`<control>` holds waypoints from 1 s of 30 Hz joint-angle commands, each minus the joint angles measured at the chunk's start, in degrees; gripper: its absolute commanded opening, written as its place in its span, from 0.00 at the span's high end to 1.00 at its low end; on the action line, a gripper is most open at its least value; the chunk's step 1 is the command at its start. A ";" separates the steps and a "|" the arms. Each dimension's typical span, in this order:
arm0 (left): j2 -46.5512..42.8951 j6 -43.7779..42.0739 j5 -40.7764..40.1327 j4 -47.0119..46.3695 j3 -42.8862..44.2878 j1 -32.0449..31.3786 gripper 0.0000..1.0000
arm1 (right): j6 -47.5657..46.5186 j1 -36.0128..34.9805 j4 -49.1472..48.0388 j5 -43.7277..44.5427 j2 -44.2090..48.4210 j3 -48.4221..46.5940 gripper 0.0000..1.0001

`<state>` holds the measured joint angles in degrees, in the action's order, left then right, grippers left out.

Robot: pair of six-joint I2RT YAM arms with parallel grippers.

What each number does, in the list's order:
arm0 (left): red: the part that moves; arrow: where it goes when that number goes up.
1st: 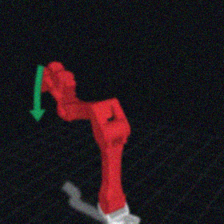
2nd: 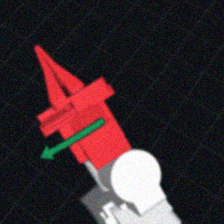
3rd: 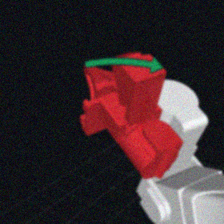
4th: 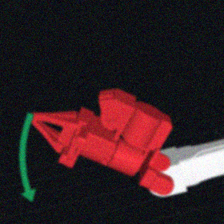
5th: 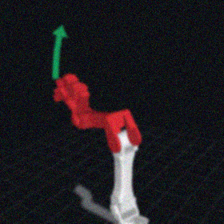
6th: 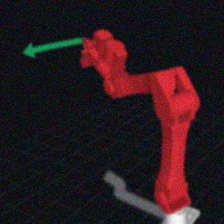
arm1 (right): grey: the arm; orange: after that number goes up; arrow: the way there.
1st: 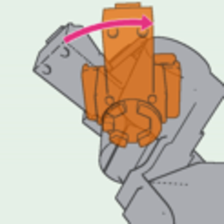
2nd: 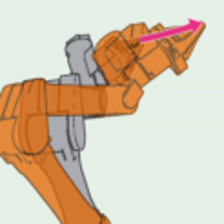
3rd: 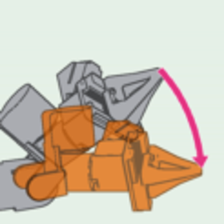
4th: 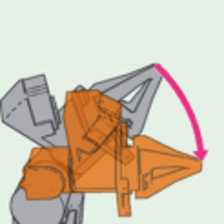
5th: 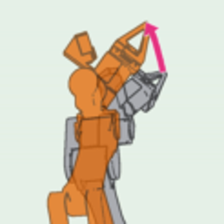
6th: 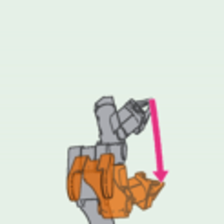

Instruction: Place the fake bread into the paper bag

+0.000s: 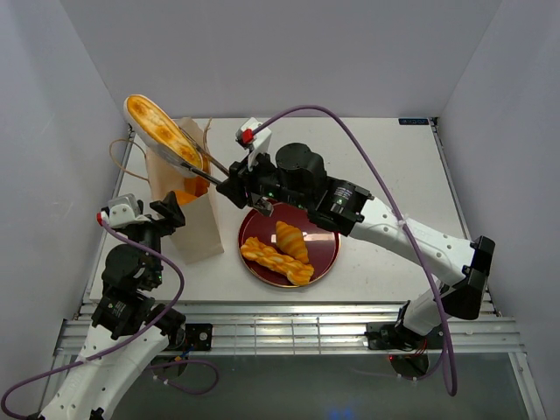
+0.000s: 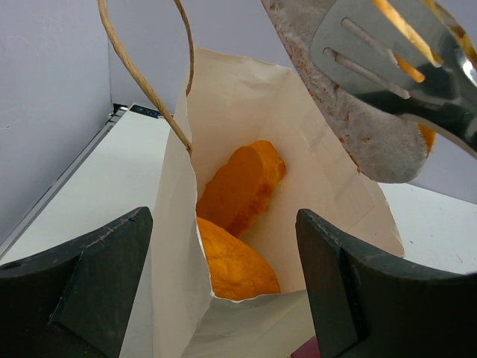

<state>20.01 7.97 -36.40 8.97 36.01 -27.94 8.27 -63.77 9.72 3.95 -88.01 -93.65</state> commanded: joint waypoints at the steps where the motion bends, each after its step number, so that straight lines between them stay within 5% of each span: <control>1: -0.50 0.03 0.37 -0.18 0.20 -0.27 0.12 | -1.59 -0.04 -4.53 2.12 0.12 -1.89 0.64; 14: -1.20 -0.23 -0.42 -0.27 0.03 -0.53 0.12 | -2.30 -0.04 -4.44 4.58 -0.23 -1.19 0.45; 30: -1.55 -0.41 -0.60 -0.27 0.11 -0.80 0.12 | -2.03 -0.13 -4.09 3.79 -0.41 -1.63 0.41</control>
<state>18.90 7.94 -36.71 8.97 36.01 -28.36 6.87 -63.77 9.52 7.38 -88.75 -93.65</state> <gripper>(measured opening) 0.881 0.591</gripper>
